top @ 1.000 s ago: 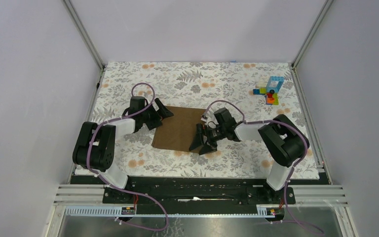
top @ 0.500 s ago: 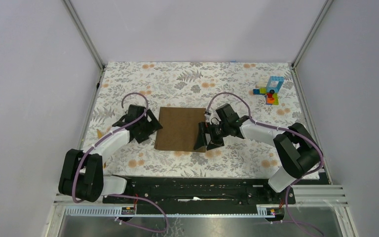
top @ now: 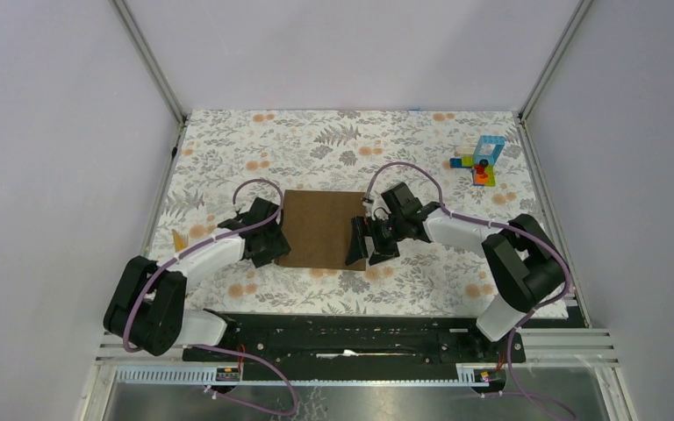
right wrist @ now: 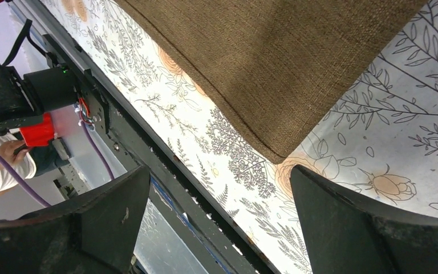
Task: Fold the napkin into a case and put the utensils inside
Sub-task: Rotate the square-folded napkin at the center of the board.
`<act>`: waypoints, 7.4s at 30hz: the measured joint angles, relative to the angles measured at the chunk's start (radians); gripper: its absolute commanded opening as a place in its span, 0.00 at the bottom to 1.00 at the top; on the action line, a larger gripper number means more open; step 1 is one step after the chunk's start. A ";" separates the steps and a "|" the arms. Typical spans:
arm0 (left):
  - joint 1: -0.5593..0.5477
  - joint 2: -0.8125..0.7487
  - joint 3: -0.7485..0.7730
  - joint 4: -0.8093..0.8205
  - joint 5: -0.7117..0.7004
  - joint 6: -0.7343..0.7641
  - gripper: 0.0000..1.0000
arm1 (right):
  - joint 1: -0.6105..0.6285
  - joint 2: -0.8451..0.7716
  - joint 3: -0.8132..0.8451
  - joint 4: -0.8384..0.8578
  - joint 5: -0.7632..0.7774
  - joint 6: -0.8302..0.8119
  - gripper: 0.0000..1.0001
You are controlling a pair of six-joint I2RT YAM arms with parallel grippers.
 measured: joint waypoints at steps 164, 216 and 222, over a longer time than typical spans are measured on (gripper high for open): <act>-0.441 0.024 -0.282 0.637 0.420 -0.230 0.15 | -0.335 -0.184 -0.124 -0.226 0.278 -0.056 0.59; -0.441 0.031 -0.282 0.647 0.425 -0.230 0.13 | -0.335 -0.205 -0.177 -0.137 0.217 0.037 0.63; -0.441 0.031 -0.282 0.647 0.425 -0.230 0.13 | -0.335 -0.215 -0.191 -0.125 0.247 0.067 0.59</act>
